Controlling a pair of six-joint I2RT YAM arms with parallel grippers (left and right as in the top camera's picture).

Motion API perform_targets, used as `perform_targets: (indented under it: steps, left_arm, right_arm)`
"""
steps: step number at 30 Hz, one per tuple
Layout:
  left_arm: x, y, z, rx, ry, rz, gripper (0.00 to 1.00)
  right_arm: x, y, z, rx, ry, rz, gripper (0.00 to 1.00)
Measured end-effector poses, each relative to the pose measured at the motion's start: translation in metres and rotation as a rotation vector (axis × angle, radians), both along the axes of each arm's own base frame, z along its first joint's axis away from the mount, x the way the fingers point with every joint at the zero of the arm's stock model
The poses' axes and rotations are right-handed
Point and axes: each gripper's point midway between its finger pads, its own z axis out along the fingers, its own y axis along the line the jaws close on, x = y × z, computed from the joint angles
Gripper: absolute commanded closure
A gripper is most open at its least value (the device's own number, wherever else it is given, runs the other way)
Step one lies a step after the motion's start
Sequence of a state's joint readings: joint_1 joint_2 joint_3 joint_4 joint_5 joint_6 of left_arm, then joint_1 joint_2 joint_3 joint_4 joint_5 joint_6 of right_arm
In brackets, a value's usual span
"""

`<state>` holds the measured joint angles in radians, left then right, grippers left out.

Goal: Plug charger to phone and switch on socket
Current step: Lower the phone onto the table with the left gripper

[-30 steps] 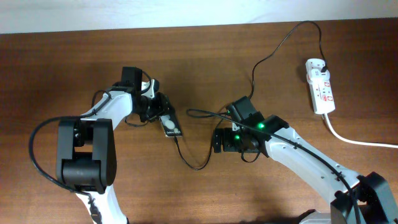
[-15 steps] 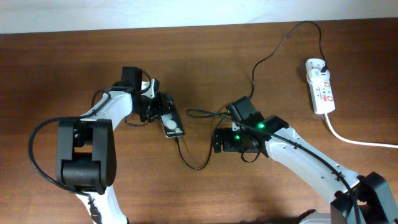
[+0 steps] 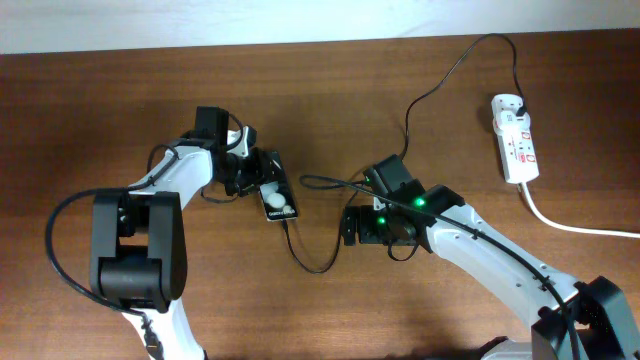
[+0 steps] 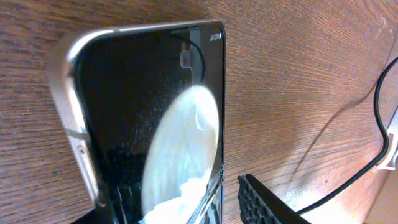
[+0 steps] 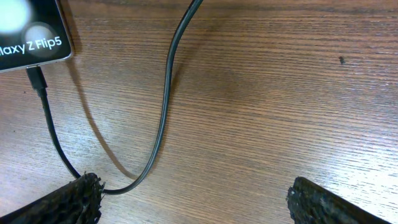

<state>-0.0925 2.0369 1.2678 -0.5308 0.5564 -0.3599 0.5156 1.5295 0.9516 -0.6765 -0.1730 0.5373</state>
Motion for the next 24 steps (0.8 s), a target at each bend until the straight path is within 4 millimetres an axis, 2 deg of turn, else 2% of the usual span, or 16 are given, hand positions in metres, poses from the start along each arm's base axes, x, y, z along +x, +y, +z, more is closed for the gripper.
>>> perform_targets:
  steps: [24]
  left_arm:
    - [0.0003,-0.0004,0.0014,-0.003,-0.003,-0.001,0.45]
  right_arm:
    - [0.0000,0.0000,0.0000,0.000,0.000,-0.001,0.01]
